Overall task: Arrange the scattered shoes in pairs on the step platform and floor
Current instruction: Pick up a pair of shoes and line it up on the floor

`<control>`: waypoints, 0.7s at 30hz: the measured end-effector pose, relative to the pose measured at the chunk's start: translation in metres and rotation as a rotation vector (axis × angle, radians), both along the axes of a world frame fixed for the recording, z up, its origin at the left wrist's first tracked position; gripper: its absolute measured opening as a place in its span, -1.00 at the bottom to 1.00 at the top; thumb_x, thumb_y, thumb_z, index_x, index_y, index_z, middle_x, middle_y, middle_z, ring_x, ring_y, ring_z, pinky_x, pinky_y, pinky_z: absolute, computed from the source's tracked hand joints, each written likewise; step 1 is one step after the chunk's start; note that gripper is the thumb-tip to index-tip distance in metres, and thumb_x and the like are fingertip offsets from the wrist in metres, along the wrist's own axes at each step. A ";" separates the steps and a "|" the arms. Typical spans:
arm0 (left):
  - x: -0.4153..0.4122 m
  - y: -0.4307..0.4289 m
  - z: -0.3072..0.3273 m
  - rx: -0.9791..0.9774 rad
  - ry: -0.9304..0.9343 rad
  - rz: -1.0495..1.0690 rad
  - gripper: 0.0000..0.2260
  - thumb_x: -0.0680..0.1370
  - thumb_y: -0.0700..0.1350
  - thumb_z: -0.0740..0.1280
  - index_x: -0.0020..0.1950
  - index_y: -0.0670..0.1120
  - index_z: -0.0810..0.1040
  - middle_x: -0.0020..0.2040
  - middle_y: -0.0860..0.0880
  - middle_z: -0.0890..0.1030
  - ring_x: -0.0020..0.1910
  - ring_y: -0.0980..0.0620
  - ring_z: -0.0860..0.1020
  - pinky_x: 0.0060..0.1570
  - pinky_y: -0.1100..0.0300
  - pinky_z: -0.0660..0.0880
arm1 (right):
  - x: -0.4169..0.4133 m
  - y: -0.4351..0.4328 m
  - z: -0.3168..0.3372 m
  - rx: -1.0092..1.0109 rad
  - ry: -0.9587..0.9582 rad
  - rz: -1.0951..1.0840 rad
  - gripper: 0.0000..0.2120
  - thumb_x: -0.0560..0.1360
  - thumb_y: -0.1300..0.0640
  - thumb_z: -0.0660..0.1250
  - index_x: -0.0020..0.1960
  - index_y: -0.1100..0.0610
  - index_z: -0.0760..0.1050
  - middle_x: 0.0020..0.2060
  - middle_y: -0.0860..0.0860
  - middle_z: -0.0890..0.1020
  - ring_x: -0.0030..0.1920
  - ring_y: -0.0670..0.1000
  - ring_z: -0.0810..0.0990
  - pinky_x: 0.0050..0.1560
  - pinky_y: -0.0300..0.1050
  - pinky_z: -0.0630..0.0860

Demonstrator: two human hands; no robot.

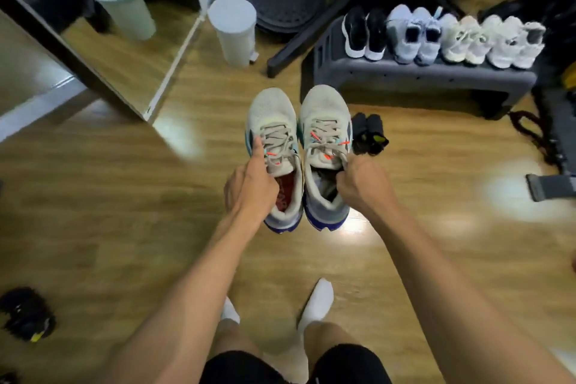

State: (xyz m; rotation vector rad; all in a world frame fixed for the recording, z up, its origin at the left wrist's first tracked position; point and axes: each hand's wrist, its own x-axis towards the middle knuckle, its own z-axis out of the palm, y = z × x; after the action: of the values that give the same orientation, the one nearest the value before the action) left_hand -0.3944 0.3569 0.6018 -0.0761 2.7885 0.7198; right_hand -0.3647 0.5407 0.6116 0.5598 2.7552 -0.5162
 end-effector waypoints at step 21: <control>-0.130 0.472 -0.113 -0.025 -0.238 -0.424 -0.35 0.50 -0.27 0.14 0.56 -0.07 0.00 0.11 -0.22 0.58 0.10 -0.23 0.52 -0.06 -0.01 0.47 | -0.062 0.435 -0.098 0.021 -0.105 -0.519 -0.79 0.41 0.28 0.19 -0.02 0.27 0.53 -0.06 0.28 0.62 -0.03 0.28 0.56 -0.22 -0.12 0.30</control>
State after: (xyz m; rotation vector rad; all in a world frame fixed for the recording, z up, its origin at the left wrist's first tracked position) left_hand -0.5240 0.8289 0.4890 0.3868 2.4661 0.5282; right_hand -0.4271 0.9756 0.5140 1.2805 2.5046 -0.5464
